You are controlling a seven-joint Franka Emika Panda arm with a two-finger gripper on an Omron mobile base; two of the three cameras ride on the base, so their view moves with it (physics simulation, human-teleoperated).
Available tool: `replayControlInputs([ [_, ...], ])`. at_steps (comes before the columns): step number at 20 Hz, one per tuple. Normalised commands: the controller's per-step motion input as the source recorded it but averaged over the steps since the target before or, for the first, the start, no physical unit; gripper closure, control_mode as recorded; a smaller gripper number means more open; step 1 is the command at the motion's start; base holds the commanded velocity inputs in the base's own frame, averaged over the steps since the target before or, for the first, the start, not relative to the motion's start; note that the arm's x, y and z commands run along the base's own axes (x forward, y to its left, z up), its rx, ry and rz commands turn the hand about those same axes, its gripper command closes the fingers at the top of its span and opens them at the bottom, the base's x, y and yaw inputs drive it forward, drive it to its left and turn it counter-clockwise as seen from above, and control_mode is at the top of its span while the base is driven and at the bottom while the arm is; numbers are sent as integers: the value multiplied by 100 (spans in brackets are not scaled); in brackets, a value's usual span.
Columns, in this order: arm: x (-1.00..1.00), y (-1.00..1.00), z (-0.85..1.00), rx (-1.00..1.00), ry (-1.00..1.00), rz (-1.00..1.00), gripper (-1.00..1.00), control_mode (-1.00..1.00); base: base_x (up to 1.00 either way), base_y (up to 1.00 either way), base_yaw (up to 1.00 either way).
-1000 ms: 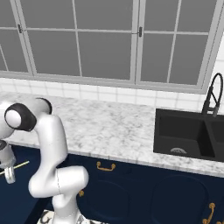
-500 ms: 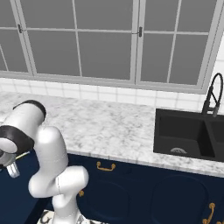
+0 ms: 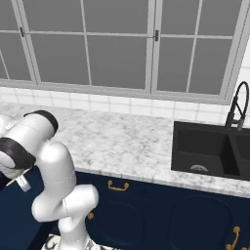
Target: Take a straw from the drawer in front and place it inside the glass cup on the dining counter.
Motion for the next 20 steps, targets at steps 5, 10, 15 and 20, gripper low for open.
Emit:
replayControlInputs([
  [5, 2, 19, 100, -42, 4, 29, 100, -100, 0, 0, 0],
  [10, 1, -13, 100, -8, -9, 15, 100, -100, 0, 0, 0],
  [15, 3, -29, 100, 0, -15, 9, 100, -100, 0, 0, 0],
  [20, 2, -29, 100, 6, -11, 1, 100, -100, 0, 0, 0],
])
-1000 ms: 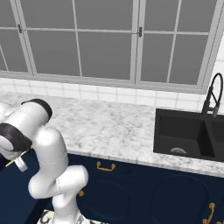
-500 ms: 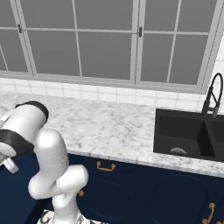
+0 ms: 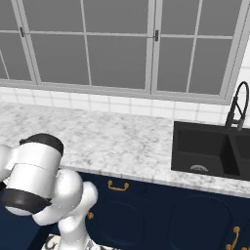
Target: Take a straw from the drawer in front and place it inside the glass cup on the dining counter.
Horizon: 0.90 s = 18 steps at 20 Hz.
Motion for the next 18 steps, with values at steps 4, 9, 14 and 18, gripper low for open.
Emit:
replayControlInputs([
  [4, 0, -25, 100, 8, -19, 1, 100, -100, 0, 0, 0],
  [9, 0, -40, 100, 13, -35, 13, 100, -100, 0, 0, 0],
  [14, -6, -62, 100, 15, -46, 22, 100, -100, 0, 0, 0],
  [18, -12, -66, 100, 6, -53, 28, 100, -100, 0, 0, 0],
])
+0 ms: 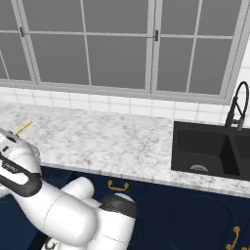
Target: Take a straw from the drawer in front and place it inside the glass cup on the dining counter.
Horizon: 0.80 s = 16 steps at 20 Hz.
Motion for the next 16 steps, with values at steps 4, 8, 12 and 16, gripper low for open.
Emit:
replayControlInputs([
  [4, -13, -71, 93, 1, -74, 34, 100, -100, 0, 0, 0],
  [8, -10, -69, 83, -1, -79, 37, 100, -100, 0, 0, 0],
  [12, 0, -50, 69, -12, -81, 33, 100, -100, 0, 0, 0],
  [16, -3, -29, 29, -54, -59, 29, 100, -100, 0, 0, 0],
])
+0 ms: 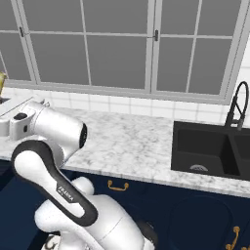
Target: Take a straw from the drawer in front and place it inside the glass cup on the dining counter.
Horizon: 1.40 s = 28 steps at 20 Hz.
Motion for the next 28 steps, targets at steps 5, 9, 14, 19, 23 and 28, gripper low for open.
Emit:
replayControlInputs([
  [5, 0, -23, -32, -87, -24, 18, 100, -100, 0, 0, 0],
  [9, 0, -6, -68, -95, -32, 7, 100, -100, 0, 0, 0],
  [14, 0, -8, -38, -58, -54, 1, 100, -100, 0, 0, 0],
  [19, 23, -45, -18, 5, -24, 0, 100, -100, 0, 0, 0],
  [23, 44, -16, -75, -2, -9, -3, 100, -100, 0, 0, 0],
  [28, 8, 0, -23, 0, -9, 0, 100, -100, 0, 0, 0],
])
